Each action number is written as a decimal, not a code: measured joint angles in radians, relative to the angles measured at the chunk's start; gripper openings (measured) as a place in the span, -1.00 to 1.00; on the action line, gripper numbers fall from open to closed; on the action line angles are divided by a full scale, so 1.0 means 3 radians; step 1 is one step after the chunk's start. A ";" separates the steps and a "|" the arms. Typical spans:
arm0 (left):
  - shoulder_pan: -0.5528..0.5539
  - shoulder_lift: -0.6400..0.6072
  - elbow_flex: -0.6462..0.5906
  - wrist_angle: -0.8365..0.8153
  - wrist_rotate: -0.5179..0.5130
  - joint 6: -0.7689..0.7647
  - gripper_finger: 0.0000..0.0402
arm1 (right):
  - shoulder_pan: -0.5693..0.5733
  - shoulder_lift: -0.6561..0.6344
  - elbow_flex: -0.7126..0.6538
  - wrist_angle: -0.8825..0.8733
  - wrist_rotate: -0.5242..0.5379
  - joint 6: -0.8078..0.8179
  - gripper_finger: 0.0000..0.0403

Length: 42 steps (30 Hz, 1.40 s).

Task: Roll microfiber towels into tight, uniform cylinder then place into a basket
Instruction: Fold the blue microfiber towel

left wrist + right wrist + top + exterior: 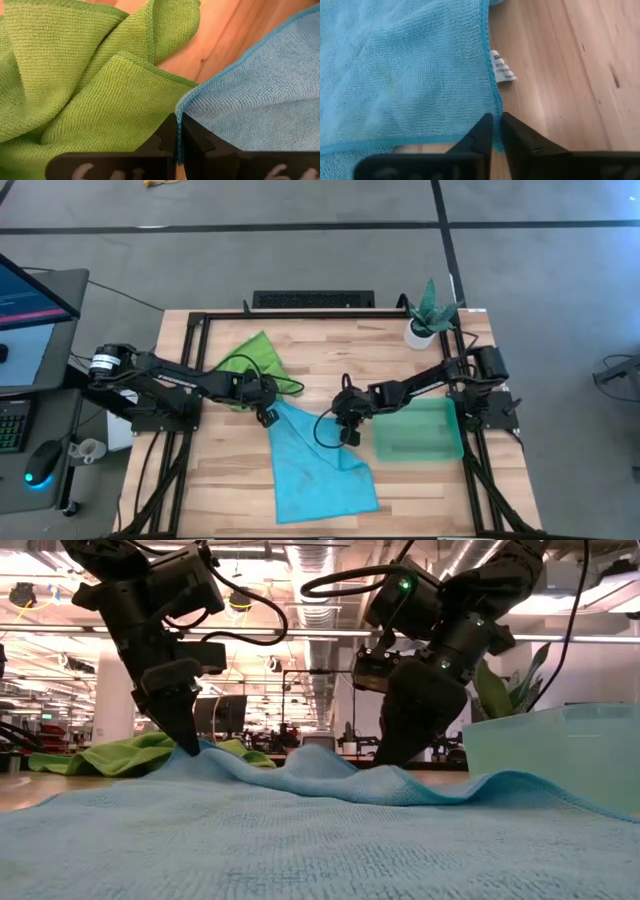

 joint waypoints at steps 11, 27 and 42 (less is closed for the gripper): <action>-0.0007 0.0000 -0.0001 -0.0011 0.0002 0.0157 -1.00 | 0.0029 -0.0121 -0.0024 -0.0128 -0.0053 0.0082 -0.96; -0.0244 0.0000 0.0527 -0.0767 0.0379 0.0694 -1.00 | 0.0380 -0.0364 0.0693 -0.1135 0.0243 -0.0124 -0.99; -0.0943 0.0000 0.1418 -0.2138 0.0010 0.0551 -1.00 | 0.0890 -0.0364 0.1546 -0.2254 0.1171 -0.0212 -1.00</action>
